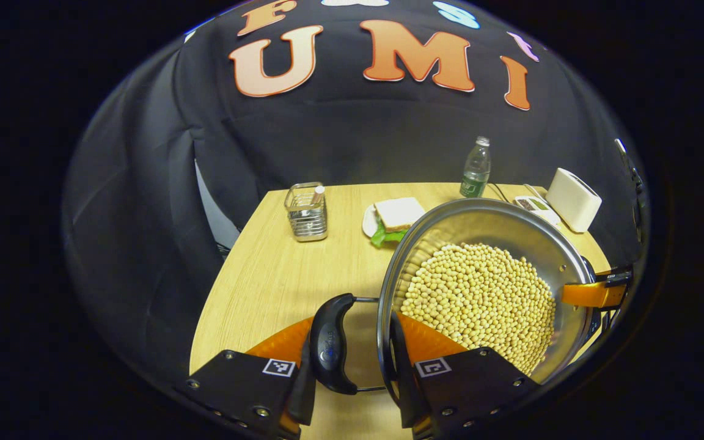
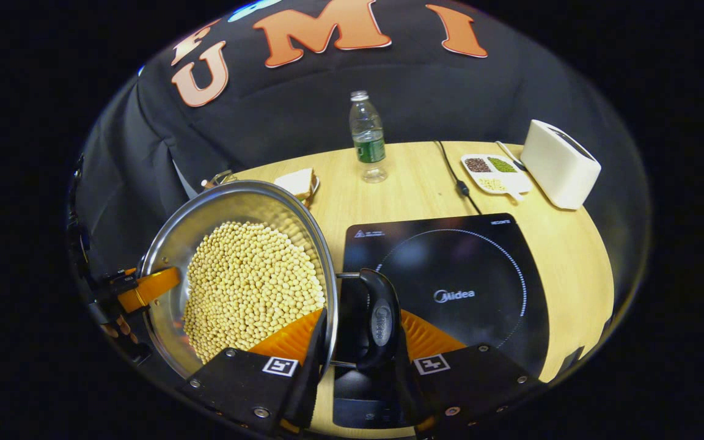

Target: First push the handle of the pot to place it horizontally, then grasp the pot with both hands and set it on the induction cooktop.

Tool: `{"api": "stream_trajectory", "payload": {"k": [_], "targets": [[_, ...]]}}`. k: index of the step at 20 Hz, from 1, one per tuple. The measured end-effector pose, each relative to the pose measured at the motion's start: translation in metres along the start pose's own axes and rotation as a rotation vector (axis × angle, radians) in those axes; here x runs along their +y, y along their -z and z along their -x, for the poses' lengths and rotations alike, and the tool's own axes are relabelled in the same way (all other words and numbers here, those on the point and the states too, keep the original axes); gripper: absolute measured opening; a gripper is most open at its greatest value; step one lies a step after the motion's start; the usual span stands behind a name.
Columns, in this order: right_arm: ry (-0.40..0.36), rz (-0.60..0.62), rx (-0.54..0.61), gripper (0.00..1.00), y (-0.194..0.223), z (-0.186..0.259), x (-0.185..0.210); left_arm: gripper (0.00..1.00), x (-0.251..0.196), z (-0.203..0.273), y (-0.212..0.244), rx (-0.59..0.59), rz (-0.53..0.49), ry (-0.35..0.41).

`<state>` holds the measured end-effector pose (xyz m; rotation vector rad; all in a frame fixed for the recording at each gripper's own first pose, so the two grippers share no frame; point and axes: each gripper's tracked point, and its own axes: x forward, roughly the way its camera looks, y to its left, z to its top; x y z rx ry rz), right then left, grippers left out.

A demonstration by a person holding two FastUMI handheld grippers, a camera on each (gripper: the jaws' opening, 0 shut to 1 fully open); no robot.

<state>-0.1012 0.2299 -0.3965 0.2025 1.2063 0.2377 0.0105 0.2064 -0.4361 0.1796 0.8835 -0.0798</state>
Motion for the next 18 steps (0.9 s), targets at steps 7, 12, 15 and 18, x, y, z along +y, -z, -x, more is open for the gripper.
{"api": "stream_trajectory", "payload": {"k": [7,12,15,18], "targets": [[0.039,-0.035,-0.030,0.55,-0.010,0.019,-0.058,0.56,-0.003,-0.003,-0.001,-0.012,-0.026,0.047],[0.072,-0.079,-0.034,0.54,-0.006,0.034,-0.104,0.56,0.000,-0.007,-0.011,-0.008,-0.066,0.089],[0.090,-0.104,-0.039,0.54,-0.007,0.038,-0.131,0.56,-0.001,-0.009,-0.013,-0.011,-0.088,0.112],[0.100,-0.123,-0.035,0.54,-0.009,0.039,-0.155,0.56,-0.001,-0.011,-0.014,-0.011,-0.103,0.125]]}}
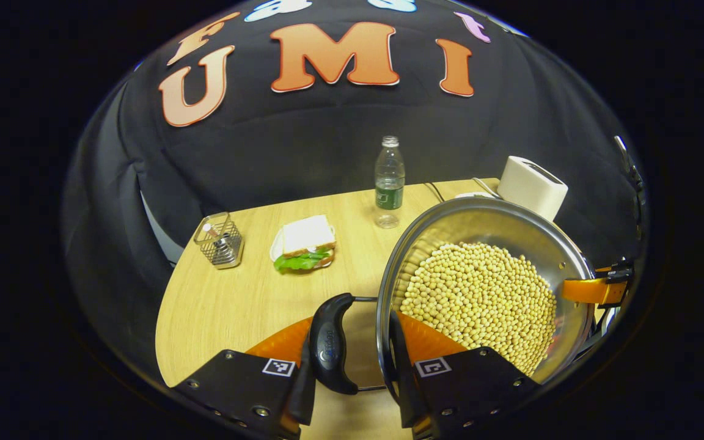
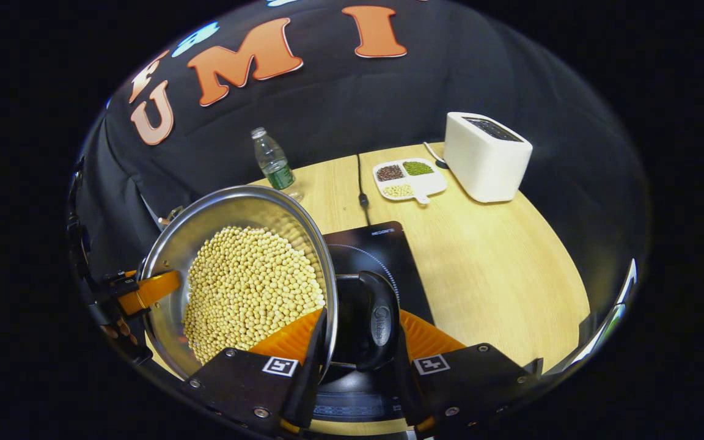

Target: First push the handle of the pot to place it horizontally, then grasp the pot with both hands and set it on the induction cooktop.

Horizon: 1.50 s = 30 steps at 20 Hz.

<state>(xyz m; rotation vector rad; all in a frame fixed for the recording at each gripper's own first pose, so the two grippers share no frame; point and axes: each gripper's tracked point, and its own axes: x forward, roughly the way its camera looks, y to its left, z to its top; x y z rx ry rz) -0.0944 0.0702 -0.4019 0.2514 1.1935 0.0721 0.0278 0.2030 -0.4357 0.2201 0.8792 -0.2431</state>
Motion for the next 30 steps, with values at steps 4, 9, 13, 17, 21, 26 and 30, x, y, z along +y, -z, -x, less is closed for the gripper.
{"api": "stream_trajectory", "payload": {"k": [4,9,13,17,21,26,30], "targets": [[0.003,-0.003,0.010,0.54,-0.005,-0.005,-0.020,0.56,0.000,0.000,0.001,0.008,0.005,0.004],[-0.010,0.016,0.029,0.55,-0.013,-0.024,-0.034,0.53,0.002,0.003,0.006,0.027,0.026,-0.008],[-0.010,0.036,0.052,0.55,-0.014,-0.030,-0.030,0.56,0.000,0.001,0.012,0.061,0.051,-0.012],[-0.009,0.036,0.071,0.55,-0.016,-0.033,-0.027,0.56,-0.001,-0.002,0.015,0.079,0.048,-0.010],[-0.002,0.029,0.091,0.54,-0.015,-0.034,-0.026,0.56,-0.003,-0.005,0.018,0.101,0.051,-0.004],[0.007,0.025,0.066,0.54,-0.025,-0.031,-0.027,0.56,-0.003,-0.010,0.023,0.106,0.066,0.013],[0.030,0.014,0.062,0.59,-0.032,-0.028,-0.029,0.57,-0.004,-0.010,0.024,0.115,0.082,0.026]]}}
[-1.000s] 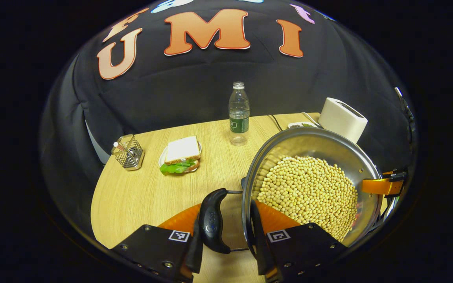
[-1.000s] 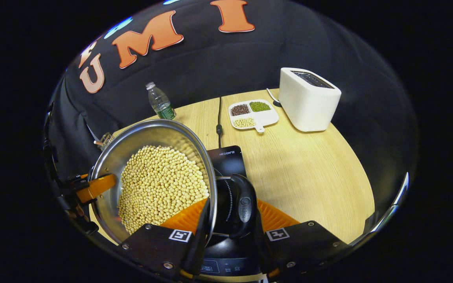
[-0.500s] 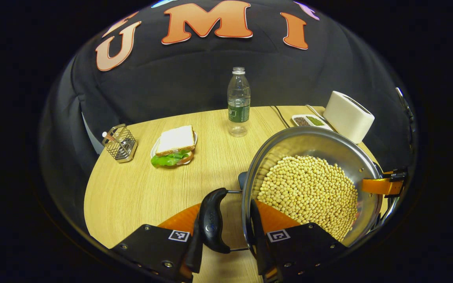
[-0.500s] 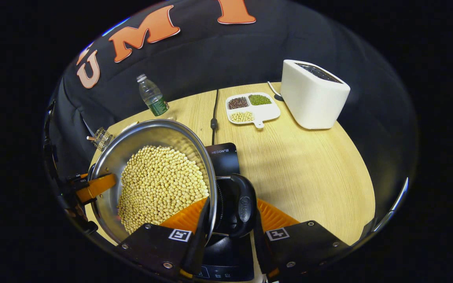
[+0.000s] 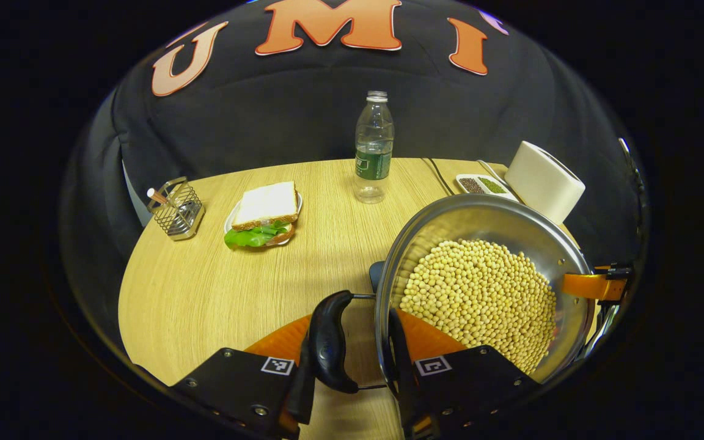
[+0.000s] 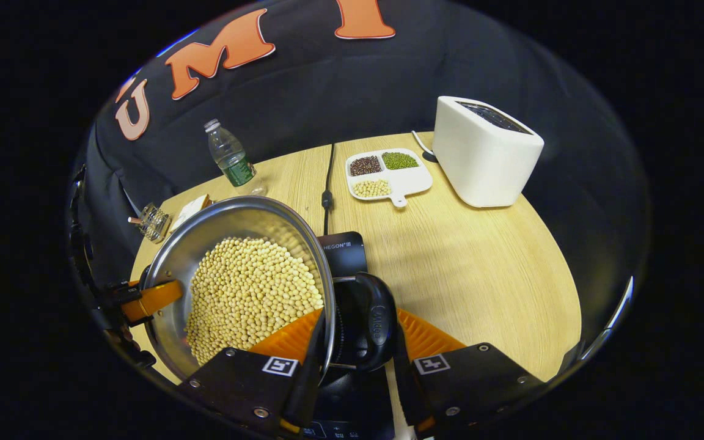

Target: First push the handle of the pot to place it horizontally, then grasp the pot with both hands and set it on the induction cooktop.

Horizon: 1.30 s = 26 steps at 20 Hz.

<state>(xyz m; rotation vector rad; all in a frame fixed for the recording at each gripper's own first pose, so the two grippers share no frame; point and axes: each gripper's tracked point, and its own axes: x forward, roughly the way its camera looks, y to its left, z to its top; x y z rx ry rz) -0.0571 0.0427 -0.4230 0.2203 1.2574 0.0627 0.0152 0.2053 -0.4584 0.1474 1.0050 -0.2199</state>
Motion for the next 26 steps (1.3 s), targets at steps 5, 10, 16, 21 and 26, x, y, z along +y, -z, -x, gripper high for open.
{"api": "stream_trajectory", "payload": {"k": [5,10,16,21,26], "targets": [[0.096,0.021,-0.049,0.67,-0.006,0.006,-0.004,0.78,0.007,0.009,-0.008,-0.002,-0.081,-0.066],[0.149,-0.006,-0.165,0.87,-0.043,0.036,-0.026,0.89,0.018,0.032,-0.022,-0.052,-0.087,-0.032],[0.241,0.004,-0.350,0.89,-0.097,0.108,-0.056,0.88,0.045,0.087,-0.080,-0.213,-0.108,-0.060],[0.271,0.025,-0.539,0.89,-0.148,0.185,-0.051,0.87,0.084,0.159,-0.163,-0.403,-0.025,-0.067],[0.210,0.061,-0.723,0.94,-0.199,0.258,-0.016,0.87,0.120,0.266,-0.263,-0.691,0.030,-0.074]]}}
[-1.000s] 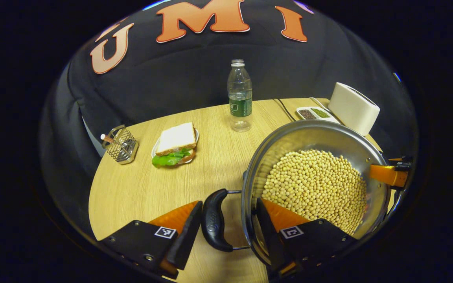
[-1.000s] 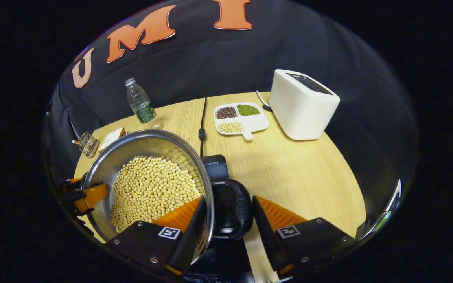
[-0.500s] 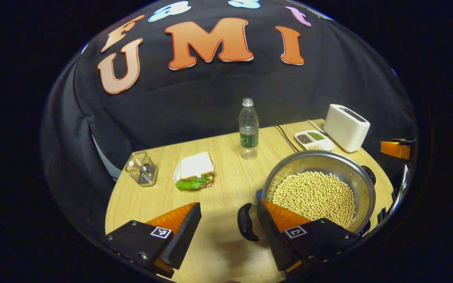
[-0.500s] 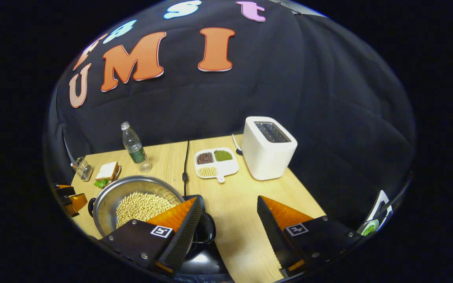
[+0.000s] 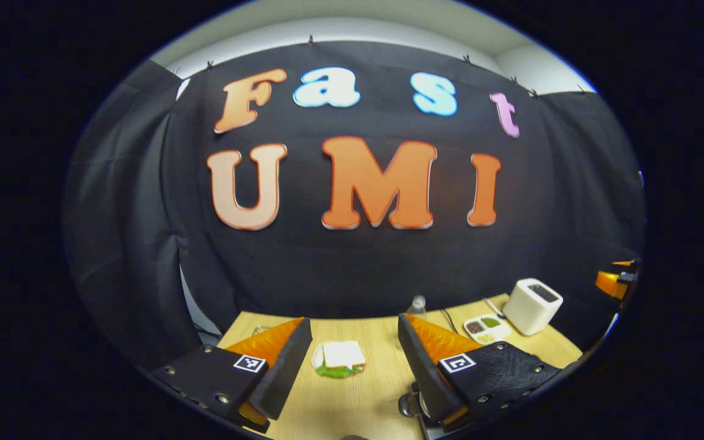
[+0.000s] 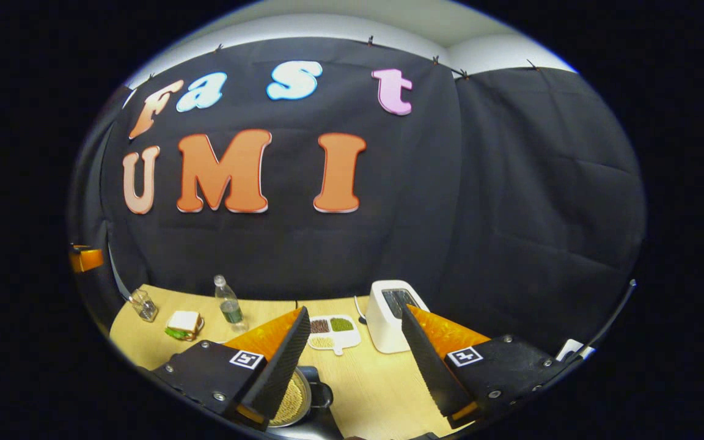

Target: First push the handle of the pot to place it horizontally, then grasp the pot with both hands and set it on the induction cooktop.

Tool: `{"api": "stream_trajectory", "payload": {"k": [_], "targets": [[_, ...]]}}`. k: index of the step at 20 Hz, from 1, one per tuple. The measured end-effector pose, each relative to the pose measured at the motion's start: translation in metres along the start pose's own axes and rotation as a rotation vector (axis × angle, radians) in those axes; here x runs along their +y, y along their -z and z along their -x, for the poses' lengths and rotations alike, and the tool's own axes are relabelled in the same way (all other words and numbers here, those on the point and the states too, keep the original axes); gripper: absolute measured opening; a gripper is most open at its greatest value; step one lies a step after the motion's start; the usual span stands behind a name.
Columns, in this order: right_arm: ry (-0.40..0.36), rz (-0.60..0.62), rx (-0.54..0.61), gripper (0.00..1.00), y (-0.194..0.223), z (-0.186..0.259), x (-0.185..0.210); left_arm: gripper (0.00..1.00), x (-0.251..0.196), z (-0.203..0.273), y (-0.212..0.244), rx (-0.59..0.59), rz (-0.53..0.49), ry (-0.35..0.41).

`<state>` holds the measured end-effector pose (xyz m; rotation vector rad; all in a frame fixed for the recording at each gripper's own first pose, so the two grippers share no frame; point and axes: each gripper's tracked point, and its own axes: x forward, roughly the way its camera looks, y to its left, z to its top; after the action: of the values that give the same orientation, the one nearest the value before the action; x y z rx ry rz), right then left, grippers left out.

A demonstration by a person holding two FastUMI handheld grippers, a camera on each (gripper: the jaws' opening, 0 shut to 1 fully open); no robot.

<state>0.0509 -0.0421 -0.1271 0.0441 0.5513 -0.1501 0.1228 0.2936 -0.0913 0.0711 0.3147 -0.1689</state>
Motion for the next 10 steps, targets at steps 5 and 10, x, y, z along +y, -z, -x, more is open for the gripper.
{"api": "stream_trajectory", "payload": {"k": [5,10], "targets": [[-0.061,-0.078,-0.117,0.93,-0.065,0.025,0.011,0.88,0.029,0.038,-0.107,-0.180,0.101,-0.014],[-0.079,-0.022,-0.237,0.97,-0.123,0.048,0.010,0.85,0.055,0.085,-0.209,-0.381,0.090,-0.038]]}}
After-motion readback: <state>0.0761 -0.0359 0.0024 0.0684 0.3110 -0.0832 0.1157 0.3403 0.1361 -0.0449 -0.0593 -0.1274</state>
